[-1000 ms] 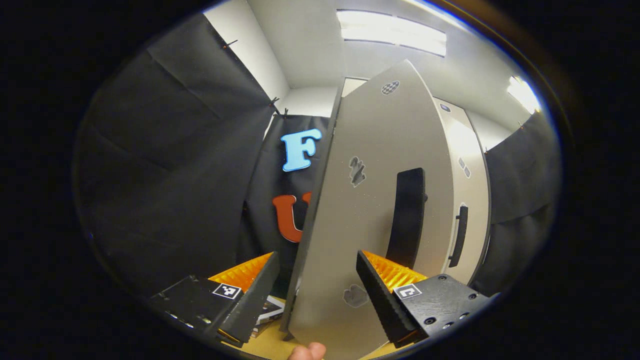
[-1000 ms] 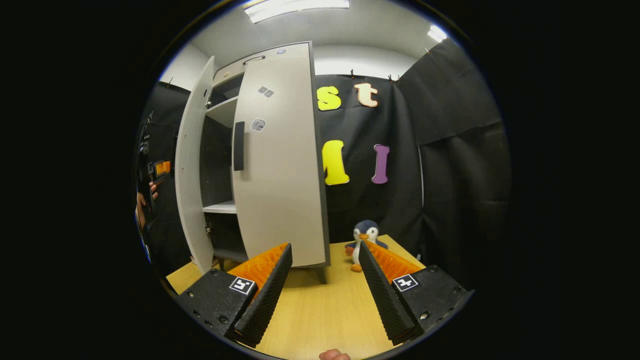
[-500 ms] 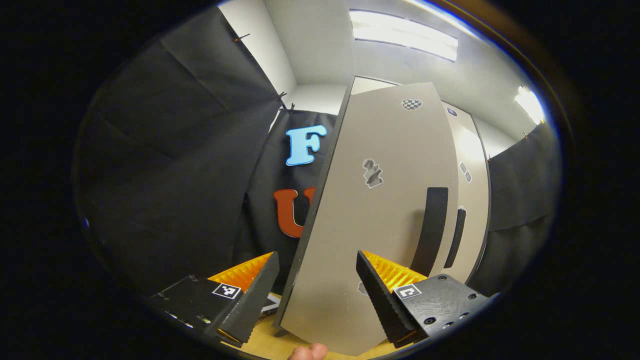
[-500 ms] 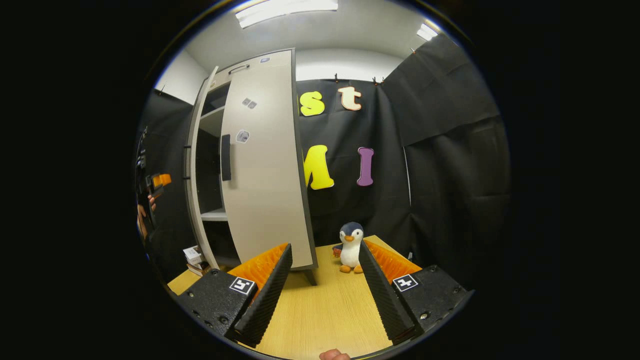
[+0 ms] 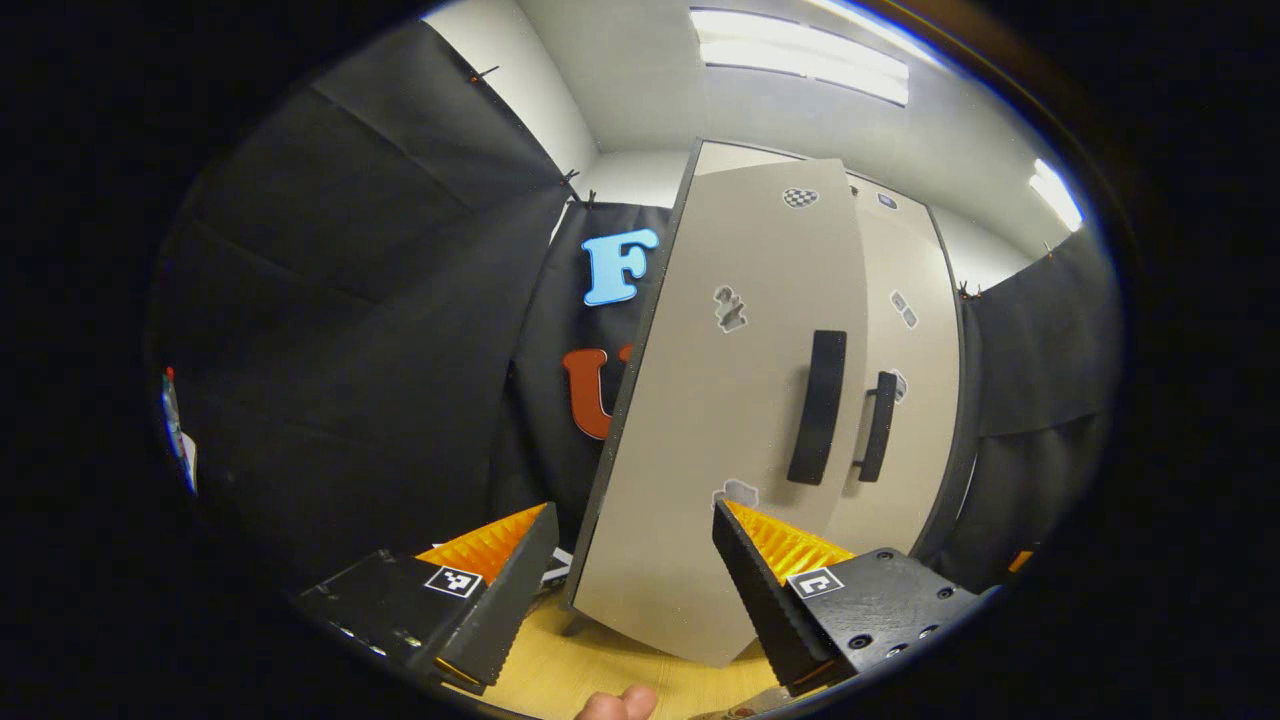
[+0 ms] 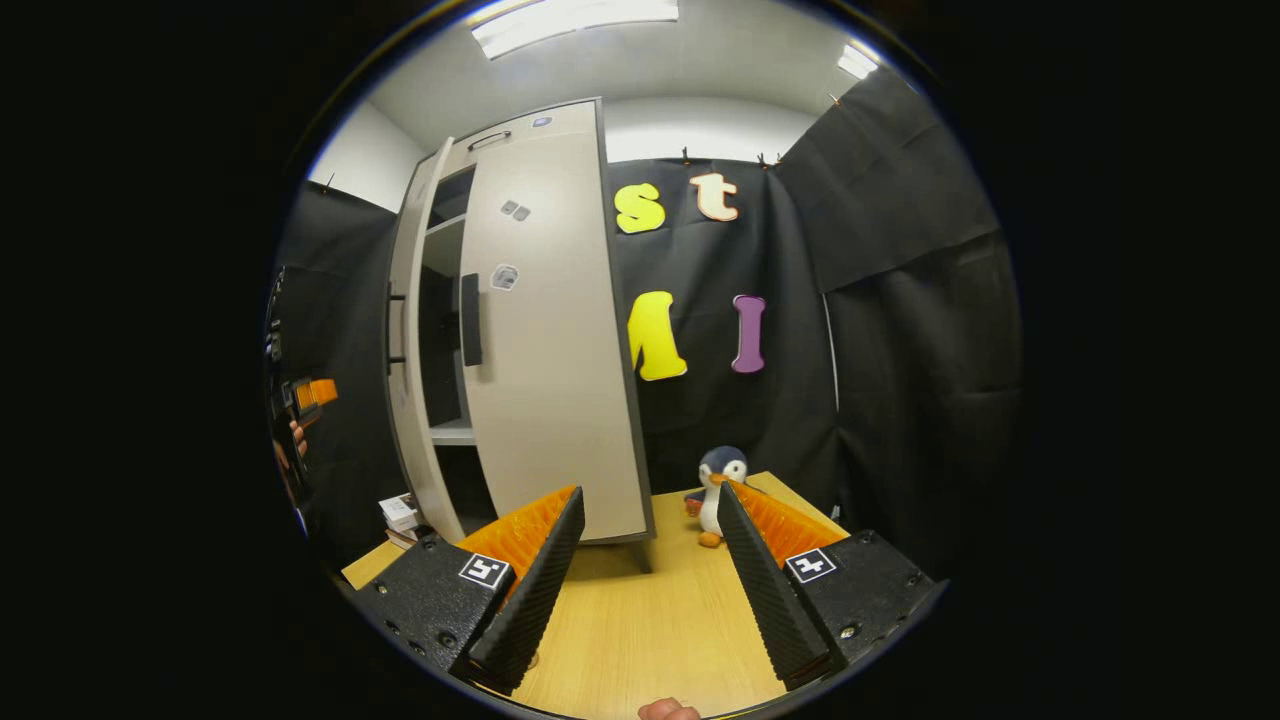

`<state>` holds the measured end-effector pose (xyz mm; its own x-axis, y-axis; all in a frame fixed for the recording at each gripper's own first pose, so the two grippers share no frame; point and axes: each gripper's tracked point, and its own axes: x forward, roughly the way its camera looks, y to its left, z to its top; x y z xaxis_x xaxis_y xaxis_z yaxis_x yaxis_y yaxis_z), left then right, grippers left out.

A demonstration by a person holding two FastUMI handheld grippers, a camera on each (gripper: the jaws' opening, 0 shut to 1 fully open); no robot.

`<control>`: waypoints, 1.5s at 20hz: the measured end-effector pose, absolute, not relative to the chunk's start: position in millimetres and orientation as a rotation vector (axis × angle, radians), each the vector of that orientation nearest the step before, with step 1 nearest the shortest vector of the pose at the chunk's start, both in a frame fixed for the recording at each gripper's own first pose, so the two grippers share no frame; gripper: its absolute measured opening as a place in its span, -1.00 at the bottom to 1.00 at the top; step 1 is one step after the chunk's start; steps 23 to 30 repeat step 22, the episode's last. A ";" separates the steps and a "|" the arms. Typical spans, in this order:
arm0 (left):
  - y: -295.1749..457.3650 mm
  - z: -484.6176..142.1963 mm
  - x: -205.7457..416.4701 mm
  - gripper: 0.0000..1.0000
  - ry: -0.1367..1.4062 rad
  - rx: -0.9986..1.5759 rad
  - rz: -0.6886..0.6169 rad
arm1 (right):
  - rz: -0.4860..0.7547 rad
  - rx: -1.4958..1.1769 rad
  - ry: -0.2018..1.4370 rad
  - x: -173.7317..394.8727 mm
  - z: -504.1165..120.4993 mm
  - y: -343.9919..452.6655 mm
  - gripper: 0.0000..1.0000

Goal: Grasp the bottle in the cabinet with the left hand and place it on the coaster, then close the right door with the right hand and the left door with the left hand.

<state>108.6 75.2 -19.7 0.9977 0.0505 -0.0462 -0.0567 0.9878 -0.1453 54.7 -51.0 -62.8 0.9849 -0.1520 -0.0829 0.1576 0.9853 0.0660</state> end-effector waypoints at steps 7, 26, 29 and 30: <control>51.8 -58.4 79.0 0.89 0.075 -0.071 0.065 | -0.076 0.053 0.102 58.8 -60.8 -22.0 0.65; -6.7 -111.2 24.9 0.89 0.168 -0.086 -0.003 | 0.003 0.017 0.154 58.1 -70.9 11.5 0.65; -6.7 -111.2 24.9 0.89 0.168 -0.086 -0.003 | 0.003 0.017 0.154 58.1 -70.9 11.5 0.65; -6.7 -111.2 24.9 0.89 0.168 -0.086 -0.003 | 0.003 0.017 0.154 58.1 -70.9 11.5 0.65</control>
